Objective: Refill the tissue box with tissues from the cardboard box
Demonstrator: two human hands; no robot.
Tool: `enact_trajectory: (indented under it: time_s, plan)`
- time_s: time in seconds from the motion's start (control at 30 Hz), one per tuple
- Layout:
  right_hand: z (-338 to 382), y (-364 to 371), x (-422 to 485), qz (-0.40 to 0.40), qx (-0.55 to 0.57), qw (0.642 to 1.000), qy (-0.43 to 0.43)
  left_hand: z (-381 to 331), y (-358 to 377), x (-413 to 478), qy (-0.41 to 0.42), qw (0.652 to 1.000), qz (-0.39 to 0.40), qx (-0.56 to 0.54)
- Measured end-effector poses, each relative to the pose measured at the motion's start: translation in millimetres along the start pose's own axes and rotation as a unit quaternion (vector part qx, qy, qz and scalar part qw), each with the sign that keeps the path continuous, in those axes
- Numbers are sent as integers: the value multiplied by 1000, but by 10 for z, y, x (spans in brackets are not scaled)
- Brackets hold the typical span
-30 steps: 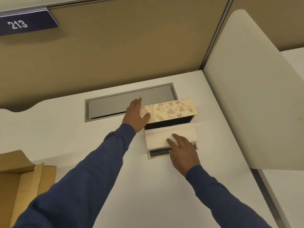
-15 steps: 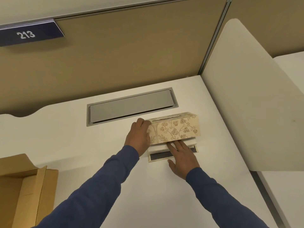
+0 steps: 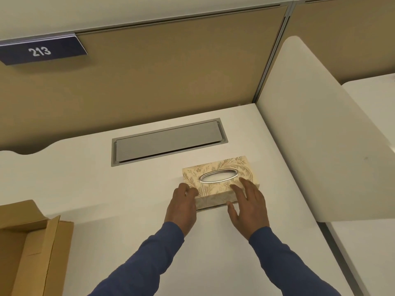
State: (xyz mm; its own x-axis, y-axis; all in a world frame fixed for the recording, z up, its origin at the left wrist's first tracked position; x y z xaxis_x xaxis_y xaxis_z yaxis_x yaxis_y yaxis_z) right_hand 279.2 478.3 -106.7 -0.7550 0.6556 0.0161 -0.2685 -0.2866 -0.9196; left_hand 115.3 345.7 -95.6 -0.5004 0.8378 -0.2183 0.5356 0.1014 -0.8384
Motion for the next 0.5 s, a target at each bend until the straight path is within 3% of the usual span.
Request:
enact_trajectory:
  time_s: [0.37,0.5]
  plan:
    - [48,76,-131,88,-29,994,53,70,153,-142,-17,995,41,94]
    - [392,88,-274,107,-33,994,7,269,39,-398,-44,995,20,87]
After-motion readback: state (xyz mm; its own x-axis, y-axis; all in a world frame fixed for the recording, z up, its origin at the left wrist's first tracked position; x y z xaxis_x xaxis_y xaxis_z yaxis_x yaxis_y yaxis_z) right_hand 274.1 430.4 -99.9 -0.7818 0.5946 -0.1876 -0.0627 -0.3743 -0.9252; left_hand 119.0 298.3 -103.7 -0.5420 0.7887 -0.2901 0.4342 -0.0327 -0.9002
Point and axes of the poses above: each hand's wrist, its own x-axis towards the middle knuckle, its own y-axis out of the palm, z = x × y, the point moved 3 cm from there along x, towards the middle knuckle, and after that the axes turned 7 degrees about z, right-handed, at the moved point
